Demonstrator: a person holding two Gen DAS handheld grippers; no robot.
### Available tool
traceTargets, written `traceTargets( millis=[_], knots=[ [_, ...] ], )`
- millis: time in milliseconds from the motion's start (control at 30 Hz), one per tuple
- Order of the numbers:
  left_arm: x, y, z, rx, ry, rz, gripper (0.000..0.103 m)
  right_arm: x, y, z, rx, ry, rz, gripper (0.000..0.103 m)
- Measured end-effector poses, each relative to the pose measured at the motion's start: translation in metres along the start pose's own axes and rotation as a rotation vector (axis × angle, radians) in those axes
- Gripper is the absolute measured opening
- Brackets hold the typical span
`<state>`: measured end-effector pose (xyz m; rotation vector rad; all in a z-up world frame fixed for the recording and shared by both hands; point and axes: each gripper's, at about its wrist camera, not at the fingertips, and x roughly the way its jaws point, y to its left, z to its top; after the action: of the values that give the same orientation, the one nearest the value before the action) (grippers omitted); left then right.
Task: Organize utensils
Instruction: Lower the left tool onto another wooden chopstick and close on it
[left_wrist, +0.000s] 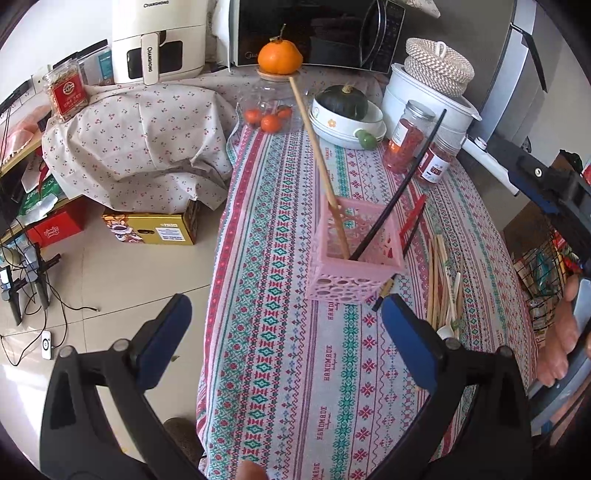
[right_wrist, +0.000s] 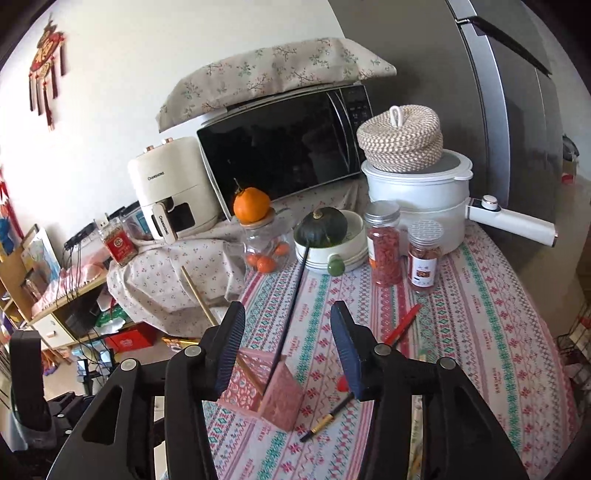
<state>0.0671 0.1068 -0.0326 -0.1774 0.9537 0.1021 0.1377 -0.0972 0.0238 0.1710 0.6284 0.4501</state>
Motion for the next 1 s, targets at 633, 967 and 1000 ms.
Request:
traceTargets(
  millis=[633, 967, 1000],
  knots=[
    [0.018, -0.097, -0.031, 0.240, 0.124, -0.086, 0.102, -0.037, -0.143, -0.052, 0.255, 0.439, -0.154, 0.062],
    [0.065, -0.141, -0.021, 0.183, 0.255, -0.183, 0.074, -0.035, -0.203, -0.076, 0.285, 0.562, -0.270, 0.062],
    [0.074, -0.144, -0.019, 0.166, 0.280, -0.198, 0.065, -0.034, -0.207, -0.077, 0.291, 0.569, -0.271, 0.062]
  ],
)
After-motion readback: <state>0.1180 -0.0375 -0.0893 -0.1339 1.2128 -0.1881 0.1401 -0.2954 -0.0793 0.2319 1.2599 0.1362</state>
